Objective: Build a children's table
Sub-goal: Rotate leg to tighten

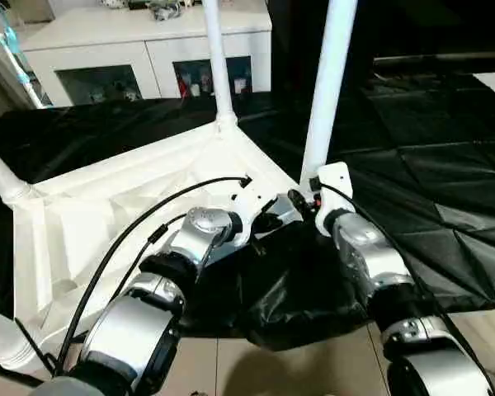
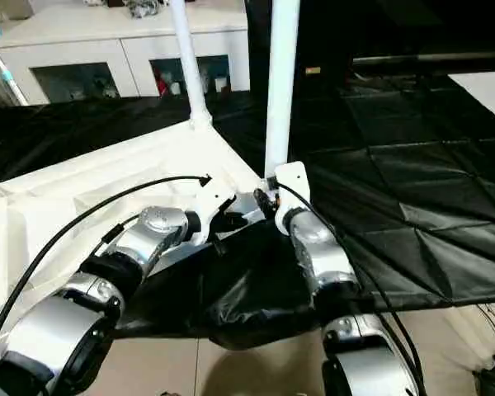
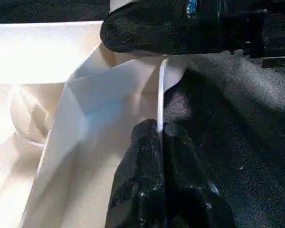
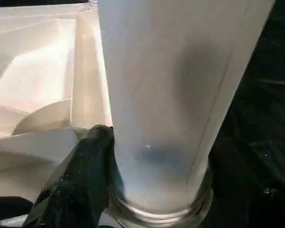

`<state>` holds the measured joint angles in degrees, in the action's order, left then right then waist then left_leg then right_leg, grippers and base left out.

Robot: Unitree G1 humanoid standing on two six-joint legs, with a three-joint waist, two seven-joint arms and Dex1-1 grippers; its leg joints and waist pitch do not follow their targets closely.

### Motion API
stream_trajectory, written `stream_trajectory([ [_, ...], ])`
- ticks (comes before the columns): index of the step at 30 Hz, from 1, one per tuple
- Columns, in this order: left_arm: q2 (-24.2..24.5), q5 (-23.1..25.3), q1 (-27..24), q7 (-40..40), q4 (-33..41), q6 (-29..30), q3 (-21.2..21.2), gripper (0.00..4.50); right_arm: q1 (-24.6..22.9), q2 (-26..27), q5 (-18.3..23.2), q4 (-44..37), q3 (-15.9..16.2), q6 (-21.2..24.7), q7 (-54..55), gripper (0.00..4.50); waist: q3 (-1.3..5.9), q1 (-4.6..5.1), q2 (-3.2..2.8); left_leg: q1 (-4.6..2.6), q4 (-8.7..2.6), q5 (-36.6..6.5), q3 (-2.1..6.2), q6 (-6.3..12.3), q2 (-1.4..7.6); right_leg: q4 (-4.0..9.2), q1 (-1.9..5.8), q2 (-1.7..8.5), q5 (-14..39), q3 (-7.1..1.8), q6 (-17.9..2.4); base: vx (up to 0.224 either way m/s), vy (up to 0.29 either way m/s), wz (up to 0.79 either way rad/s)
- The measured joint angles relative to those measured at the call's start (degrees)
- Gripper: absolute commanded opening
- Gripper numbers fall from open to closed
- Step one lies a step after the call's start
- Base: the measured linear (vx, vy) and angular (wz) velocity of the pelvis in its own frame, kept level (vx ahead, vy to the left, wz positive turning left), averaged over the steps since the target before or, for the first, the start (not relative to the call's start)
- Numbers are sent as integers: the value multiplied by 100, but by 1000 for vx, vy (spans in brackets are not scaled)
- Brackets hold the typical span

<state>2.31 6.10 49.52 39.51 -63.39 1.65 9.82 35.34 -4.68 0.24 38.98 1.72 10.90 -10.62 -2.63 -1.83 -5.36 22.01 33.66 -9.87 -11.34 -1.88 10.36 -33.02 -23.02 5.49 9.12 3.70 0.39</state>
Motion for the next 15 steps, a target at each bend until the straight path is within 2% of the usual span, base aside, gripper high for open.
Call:
stream_trajectory([
  [1, 0, 0, 1, 0, -3, -6, 0, 0, -2, -1, -2, 0, 0, -22, -13, 262, 0, 0, 0, 0, 0, 0, 0, 0, 0, 0, 0, 0, 0, 0, 0, 0, 0, 0],
  [2, 0, 0, 2, 0, -7, -12, 0, 0, -4, -7, -1, 0, -1, -35, -37, 297, 0, 0, 0, 1, 0, 0, 0, 0, 0, 0, 0, 0, 0, 0, 0, 0, 0, 0],
  [4, 1, 2, 2, 4, -16, -31, 1, 0, -10, -31, 7, 0, -8, -53, -113, 332, 0, -2, 0, 1, 0, 0, 0, 0, 0, 0, 0, 0, 0, 0, 0, 0, 0, 0],
  [11, 130, 2, -1, 47, -44, -151, -7, 0, -209, -170, 185, -4, -9, -249, -682, 378, -8, 36, 8, 5, -3, 0, 1, 0, 2, -1, -12, -1, -2, 3, -3, 0, 0, 0],
  [13, 172, -6, -10, 180, -43, -193, -7, 0, -264, -305, 191, -61, 25, -289, -992, 402, -9, 28, 10, 5, -6, 0, 2, 0, 3, -1, -13, -2, -4, 6, -5, 0, 0, 0],
  [15, 223, -13, -18, 310, -43, -234, -8, 0, -377, -468, 207, -186, 85, -333, -1354, 402, -9, 11, 9, 5, -11, 0, 2, 0, 5, -2, -13, -3, -5, 8, -7, 0, 0, 0],
])
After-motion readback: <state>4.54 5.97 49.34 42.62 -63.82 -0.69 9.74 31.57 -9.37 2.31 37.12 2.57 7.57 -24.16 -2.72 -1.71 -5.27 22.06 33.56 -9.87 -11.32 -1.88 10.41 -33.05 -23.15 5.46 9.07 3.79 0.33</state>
